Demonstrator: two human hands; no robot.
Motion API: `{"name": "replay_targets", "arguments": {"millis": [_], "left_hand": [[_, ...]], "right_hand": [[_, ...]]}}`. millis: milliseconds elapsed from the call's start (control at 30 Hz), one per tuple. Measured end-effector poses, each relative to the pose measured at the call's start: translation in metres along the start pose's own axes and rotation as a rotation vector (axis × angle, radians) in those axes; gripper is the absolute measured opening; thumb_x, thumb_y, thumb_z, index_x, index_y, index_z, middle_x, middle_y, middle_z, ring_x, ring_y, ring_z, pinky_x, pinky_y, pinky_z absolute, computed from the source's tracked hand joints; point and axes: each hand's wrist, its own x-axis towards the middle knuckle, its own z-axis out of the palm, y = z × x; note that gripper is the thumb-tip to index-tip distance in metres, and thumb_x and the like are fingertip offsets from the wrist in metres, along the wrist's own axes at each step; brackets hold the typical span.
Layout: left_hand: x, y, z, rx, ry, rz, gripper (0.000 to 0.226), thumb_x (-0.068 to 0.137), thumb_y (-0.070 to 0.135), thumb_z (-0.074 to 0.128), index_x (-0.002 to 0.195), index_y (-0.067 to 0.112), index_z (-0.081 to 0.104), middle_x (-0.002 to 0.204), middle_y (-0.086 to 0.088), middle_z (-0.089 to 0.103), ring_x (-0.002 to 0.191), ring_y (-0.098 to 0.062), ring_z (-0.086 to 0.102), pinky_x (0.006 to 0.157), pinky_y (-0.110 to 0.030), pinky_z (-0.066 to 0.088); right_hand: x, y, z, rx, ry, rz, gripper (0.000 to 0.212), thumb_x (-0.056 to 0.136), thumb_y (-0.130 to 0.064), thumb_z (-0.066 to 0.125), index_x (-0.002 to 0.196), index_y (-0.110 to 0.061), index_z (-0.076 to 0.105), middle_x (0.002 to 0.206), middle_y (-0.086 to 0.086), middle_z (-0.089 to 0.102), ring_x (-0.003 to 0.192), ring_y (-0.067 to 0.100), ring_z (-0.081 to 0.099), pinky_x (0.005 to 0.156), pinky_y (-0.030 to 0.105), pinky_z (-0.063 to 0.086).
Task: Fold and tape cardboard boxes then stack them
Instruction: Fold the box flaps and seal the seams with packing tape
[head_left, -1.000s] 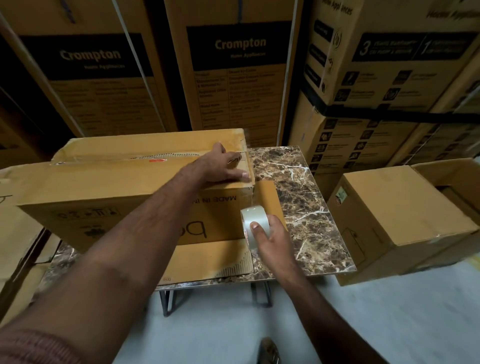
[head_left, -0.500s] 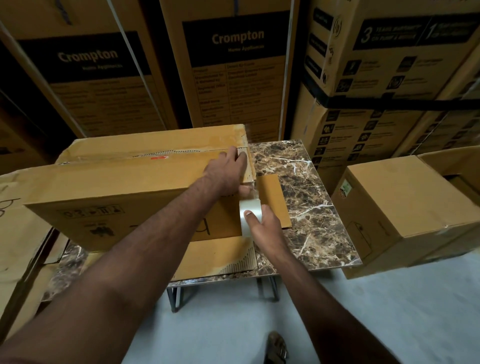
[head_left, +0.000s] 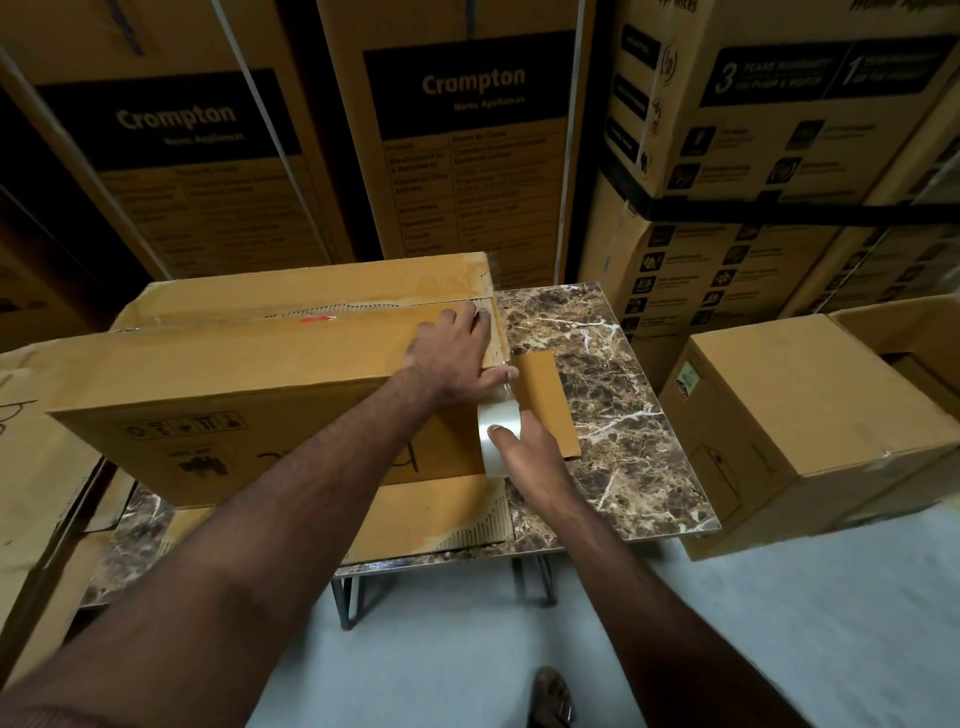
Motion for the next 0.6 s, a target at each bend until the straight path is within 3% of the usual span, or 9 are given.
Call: {"name": "replay_targets", "arguments": {"millis": [167,300,533,600], "left_hand": [[0.001,0.001,-0.003,0.044,-0.076,0.046,0.115,0.079,0.084,0.048,0.157,0.007,0.014,0.16,-0.015,0.019,0.135,-0.032,0.039,0.096,-0.046,0.052],[0.006,-0.003,-0.008,0.056,-0.139,0.088,0.124,0.077,0.082,0.054,0.159,0.009,-0.004,0.167,-0.011,-0.012,0.14,-0.035,0.032,0.097,-0.048,0.051],[0.008,-0.003,-0.011,0.068,-0.153,0.093,0.119,0.08,0.08,0.052,0.159,0.01,-0.003,0.168,-0.009,-0.003,0.141,-0.034,0.032,0.097,-0.048,0.05],[0.006,-0.005,-0.008,0.06,-0.144,0.085,0.12,0.079,0.083,0.051,0.159,0.012,-0.002,0.168,-0.007,-0.002,0.141,-0.033,0.033,0.098,-0.047,0.05]], "right_hand": [[-0.002,0.003,0.0,0.0,0.002,-0.019,0.014,0.101,-0.025,0.054,0.112,-0.017,0.053,0.097,0.0,0.06,0.079,0.012,0.058,0.061,0.028,0.045],[-0.002,-0.001,0.001,-0.001,-0.013,-0.022,0.019,0.1,-0.026,0.056,0.117,-0.017,0.055,0.098,0.001,0.062,0.079,0.013,0.059,0.06,0.028,0.046],[0.004,-0.003,-0.001,-0.028,-0.015,-0.021,0.028,0.102,-0.033,0.054,0.121,-0.013,0.058,0.108,0.004,0.064,0.094,0.022,0.064,0.076,0.036,0.053],[0.005,0.0,-0.002,-0.019,-0.016,-0.017,0.028,0.103,-0.034,0.053,0.121,-0.012,0.057,0.107,0.005,0.065,0.091,0.021,0.064,0.072,0.034,0.052]]}}
